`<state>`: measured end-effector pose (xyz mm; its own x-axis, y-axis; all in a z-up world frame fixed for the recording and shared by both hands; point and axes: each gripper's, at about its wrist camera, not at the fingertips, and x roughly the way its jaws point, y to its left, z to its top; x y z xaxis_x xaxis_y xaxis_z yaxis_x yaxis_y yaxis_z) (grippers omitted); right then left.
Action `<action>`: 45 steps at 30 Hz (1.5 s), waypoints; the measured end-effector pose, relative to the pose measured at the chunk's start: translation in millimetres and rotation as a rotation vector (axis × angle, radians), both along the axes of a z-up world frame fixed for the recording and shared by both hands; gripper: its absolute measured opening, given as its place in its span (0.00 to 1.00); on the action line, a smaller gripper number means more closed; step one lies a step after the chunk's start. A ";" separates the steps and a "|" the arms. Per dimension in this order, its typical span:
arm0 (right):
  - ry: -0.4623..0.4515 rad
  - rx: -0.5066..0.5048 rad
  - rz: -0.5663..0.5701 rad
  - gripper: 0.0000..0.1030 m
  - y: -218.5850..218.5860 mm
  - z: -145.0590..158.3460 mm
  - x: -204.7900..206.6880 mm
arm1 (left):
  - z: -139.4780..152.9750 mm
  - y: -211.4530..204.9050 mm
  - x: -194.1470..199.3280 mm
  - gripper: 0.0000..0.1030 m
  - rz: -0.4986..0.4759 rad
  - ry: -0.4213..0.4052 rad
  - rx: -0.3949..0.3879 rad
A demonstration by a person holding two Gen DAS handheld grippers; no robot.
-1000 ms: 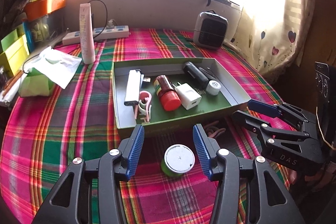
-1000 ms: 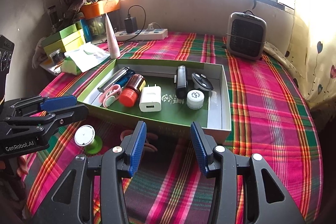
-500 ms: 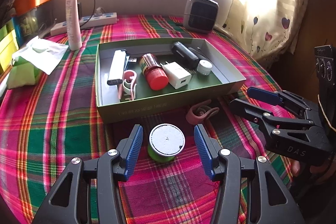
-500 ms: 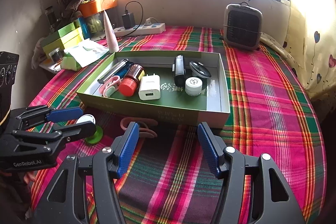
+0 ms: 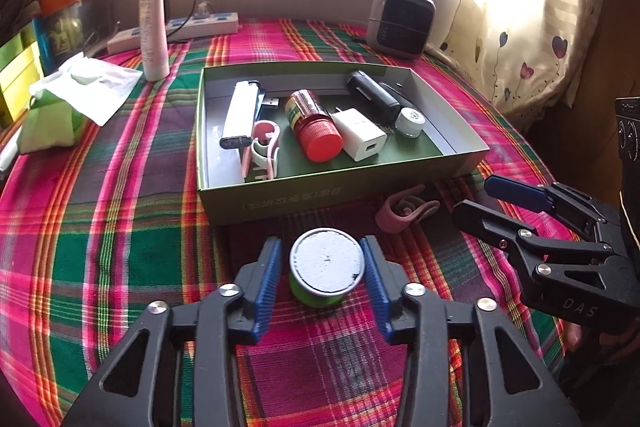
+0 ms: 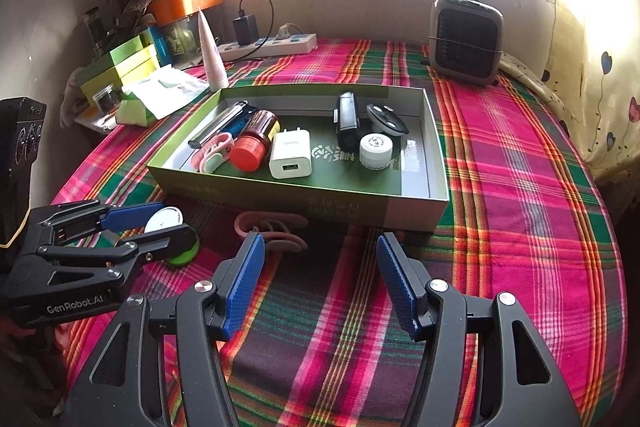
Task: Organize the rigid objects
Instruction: 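Close the left gripper on the green-and-white spool, then close the right gripper on the pink hook clip while the left gripper holds the spool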
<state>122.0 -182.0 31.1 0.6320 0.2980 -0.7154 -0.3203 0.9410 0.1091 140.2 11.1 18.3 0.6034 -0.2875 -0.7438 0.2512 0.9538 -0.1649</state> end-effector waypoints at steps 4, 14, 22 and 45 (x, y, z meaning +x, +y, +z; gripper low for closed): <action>0.017 -0.001 0.016 0.58 6.1 -2.9 1.5 | 0.5 4.9 -0.8 0.32 0.015 -0.004 0.001; 0.033 0.007 0.064 0.58 32.2 -4.5 3.6 | 0.0 25.4 -2.6 0.32 0.066 -0.002 -0.013; 0.025 -0.005 0.118 0.58 55.0 -6.3 3.6 | -3.4 38.4 -1.5 0.32 0.092 0.010 -0.034; 0.056 -0.061 0.033 0.58 40.9 -11.2 -2.7 | -8.0 46.4 1.5 0.32 0.088 0.023 -0.067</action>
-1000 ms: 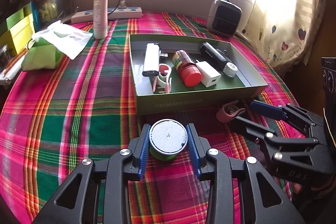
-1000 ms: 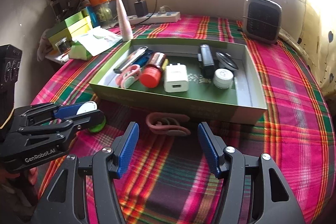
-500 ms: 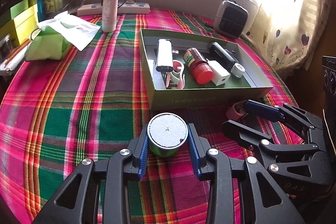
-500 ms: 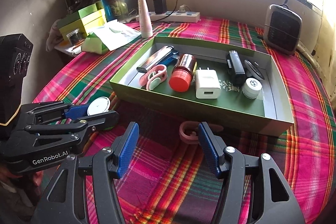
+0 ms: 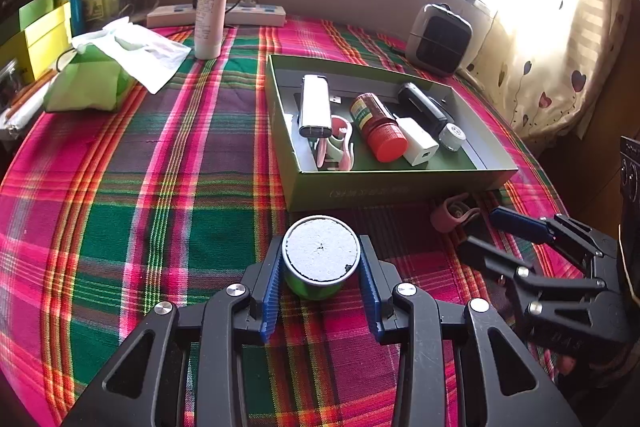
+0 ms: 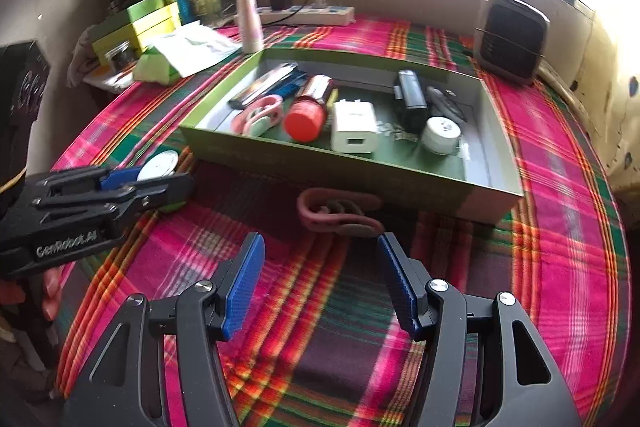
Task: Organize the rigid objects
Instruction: 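Close the right gripper on the pink hook clip while the left gripper holds the spool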
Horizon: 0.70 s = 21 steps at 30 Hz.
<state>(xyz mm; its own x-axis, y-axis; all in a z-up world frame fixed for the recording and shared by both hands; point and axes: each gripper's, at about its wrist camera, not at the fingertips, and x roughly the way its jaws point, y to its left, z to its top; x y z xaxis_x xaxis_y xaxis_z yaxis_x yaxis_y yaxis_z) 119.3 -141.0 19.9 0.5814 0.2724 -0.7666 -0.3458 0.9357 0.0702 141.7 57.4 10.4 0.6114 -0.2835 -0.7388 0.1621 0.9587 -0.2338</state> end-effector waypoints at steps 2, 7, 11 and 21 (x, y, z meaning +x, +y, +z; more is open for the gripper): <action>0.008 0.032 -0.045 0.58 -2.9 0.8 4.5 | -0.3 0.2 0.4 0.32 -0.001 0.005 0.000; -0.016 0.017 -0.119 0.58 3.9 0.3 12.4 | -1.0 0.0 0.6 0.32 -0.003 0.004 -0.003; 0.013 0.024 -0.191 0.58 2.0 -3.7 20.5 | -1.8 -0.1 1.4 0.32 -0.004 0.004 -0.005; 0.025 0.012 -0.236 0.58 11.5 -5.8 28.0 | -2.8 0.1 1.5 0.32 -0.007 0.004 -0.015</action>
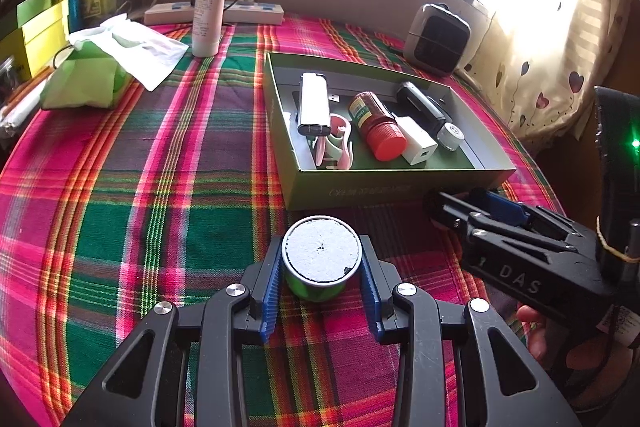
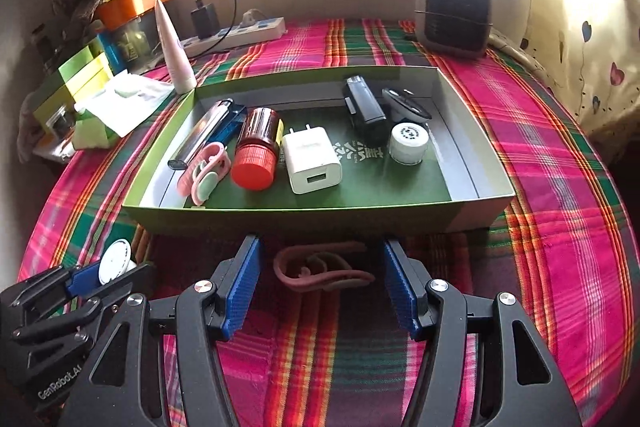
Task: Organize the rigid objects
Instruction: 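Close the right gripper on the pink hook clip while the left gripper holds the spool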
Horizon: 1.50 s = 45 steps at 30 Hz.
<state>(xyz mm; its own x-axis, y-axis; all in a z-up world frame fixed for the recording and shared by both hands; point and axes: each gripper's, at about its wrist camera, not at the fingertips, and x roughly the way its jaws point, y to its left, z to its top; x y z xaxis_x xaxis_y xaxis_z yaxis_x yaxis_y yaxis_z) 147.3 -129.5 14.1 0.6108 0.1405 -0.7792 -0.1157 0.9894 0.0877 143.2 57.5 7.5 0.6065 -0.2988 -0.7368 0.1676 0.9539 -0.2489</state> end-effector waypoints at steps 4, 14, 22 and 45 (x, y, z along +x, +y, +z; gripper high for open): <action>0.012 -0.033 -0.029 0.58 -3.0 -2.8 2.3 | 0.5 1.4 -0.2 0.32 -0.004 0.000 -0.009; 0.030 -0.064 -0.088 0.58 -26.2 -3.7 -13.8 | 0.4 2.8 -0.2 0.32 -0.006 -0.001 -0.016; 0.037 -0.065 -0.155 0.58 -51.8 -3.0 -23.3 | 0.3 3.0 -0.6 0.32 -0.007 -0.003 -0.018; 0.016 -0.074 -0.074 0.58 -62.8 -3.6 -6.1 | 0.1 -3.1 2.8 0.32 -0.009 -0.010 0.022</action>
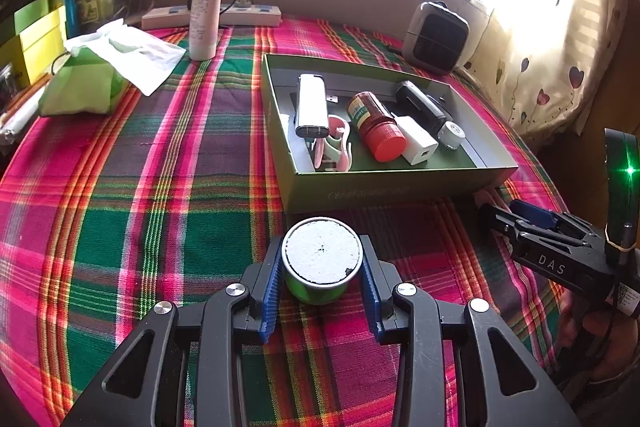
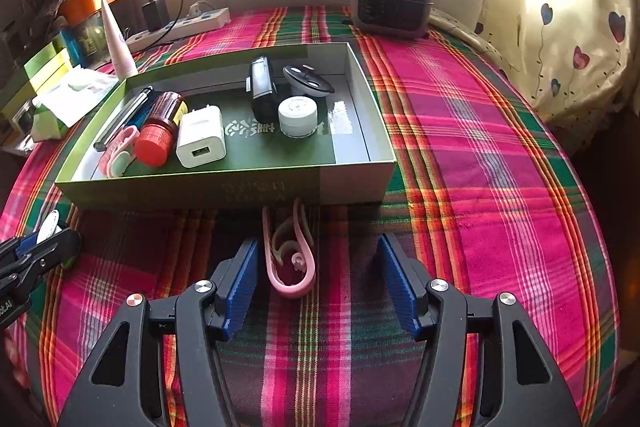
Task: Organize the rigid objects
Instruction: 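Close the right gripper on the pink hook clip while the left gripper holds the spool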
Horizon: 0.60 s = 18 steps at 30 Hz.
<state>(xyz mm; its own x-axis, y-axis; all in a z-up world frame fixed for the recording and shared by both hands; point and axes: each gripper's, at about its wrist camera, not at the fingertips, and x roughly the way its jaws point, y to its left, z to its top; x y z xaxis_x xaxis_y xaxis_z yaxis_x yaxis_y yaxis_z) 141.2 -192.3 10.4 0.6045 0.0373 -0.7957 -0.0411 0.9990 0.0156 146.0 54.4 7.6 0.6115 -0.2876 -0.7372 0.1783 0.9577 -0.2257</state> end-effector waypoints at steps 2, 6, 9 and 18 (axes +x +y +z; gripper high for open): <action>0.000 0.000 0.007 0.58 -0.3 0.1 0.3 | -0.3 -0.1 -0.4 0.32 0.000 -0.002 0.005; -0.002 0.006 0.013 0.58 -1.0 0.2 0.1 | -0.5 -0.3 -0.5 0.32 0.001 -0.005 0.011; -0.004 0.009 0.012 0.54 -2.2 0.6 -0.4 | -0.6 -0.5 -0.8 0.32 0.000 -0.005 0.015; -0.012 0.032 0.005 0.30 -9.6 2.8 -3.6 | -0.4 0.4 -0.6 0.29 0.008 -0.007 0.029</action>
<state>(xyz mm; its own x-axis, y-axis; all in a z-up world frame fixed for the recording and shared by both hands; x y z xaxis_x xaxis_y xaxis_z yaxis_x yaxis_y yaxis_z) 137.6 -202.0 13.3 0.6141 0.0655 -0.7865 -0.0465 0.9978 0.0468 145.4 54.8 7.2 0.6189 -0.2616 -0.7406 0.1724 0.9652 -0.1968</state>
